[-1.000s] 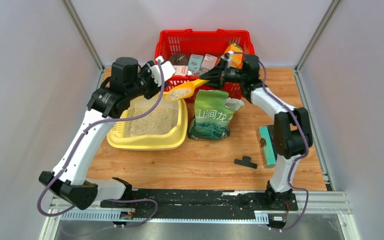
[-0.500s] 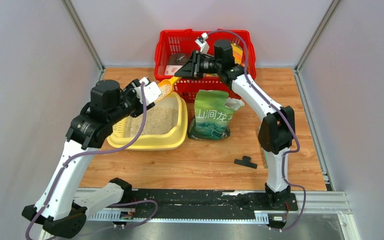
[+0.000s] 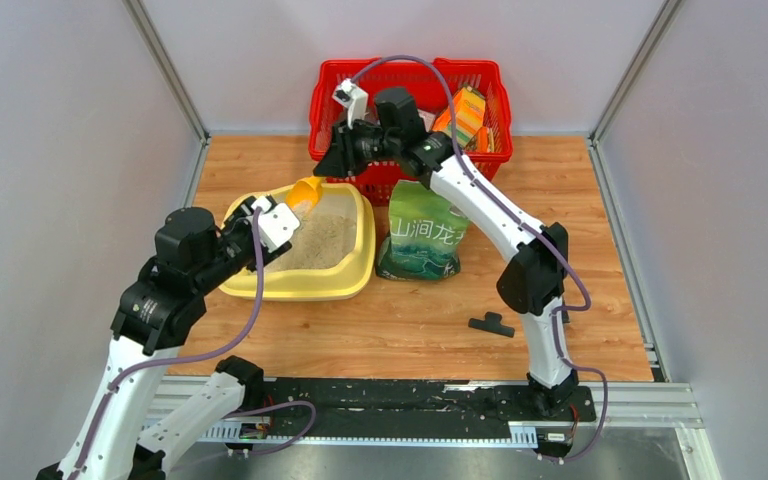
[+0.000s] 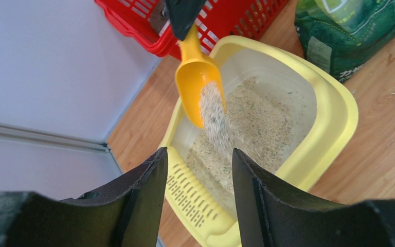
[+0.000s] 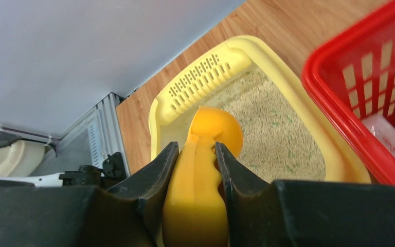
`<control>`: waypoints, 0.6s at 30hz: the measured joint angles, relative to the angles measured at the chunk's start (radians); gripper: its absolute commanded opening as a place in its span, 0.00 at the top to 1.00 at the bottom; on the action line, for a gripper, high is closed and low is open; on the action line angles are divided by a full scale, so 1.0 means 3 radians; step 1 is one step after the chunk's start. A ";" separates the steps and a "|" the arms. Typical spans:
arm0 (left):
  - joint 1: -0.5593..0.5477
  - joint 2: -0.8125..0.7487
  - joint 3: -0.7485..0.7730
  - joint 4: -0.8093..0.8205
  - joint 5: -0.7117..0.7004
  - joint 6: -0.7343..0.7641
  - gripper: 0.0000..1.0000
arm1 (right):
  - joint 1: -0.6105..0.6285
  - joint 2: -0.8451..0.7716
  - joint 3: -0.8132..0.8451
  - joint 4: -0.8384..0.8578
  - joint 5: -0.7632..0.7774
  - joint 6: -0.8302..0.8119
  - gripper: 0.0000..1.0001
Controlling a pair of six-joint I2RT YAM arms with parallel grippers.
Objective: Fill the litter box with clean litter
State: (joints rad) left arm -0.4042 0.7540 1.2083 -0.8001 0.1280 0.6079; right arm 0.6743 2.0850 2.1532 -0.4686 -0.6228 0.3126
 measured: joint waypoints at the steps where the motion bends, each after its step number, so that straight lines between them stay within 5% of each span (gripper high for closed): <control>1: 0.0000 -0.0019 -0.0025 -0.0001 0.0038 -0.0028 0.43 | 0.0050 0.0027 0.0086 -0.0020 0.0043 -0.0079 1.00; 10: 0.0000 -0.0020 -0.0042 -0.0005 0.0247 -0.0172 0.43 | 0.0289 0.0151 0.0398 -0.0023 0.0343 -0.0729 1.00; 18: 0.0000 0.0310 0.0042 0.0046 0.0765 -0.0205 0.43 | -0.0164 -0.0057 0.0362 0.0052 0.0378 -0.0955 0.97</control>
State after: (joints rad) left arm -0.4042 0.8471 1.2209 -0.7864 0.3576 0.5465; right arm 0.6250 2.0678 2.2620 -0.4530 -0.5095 0.0261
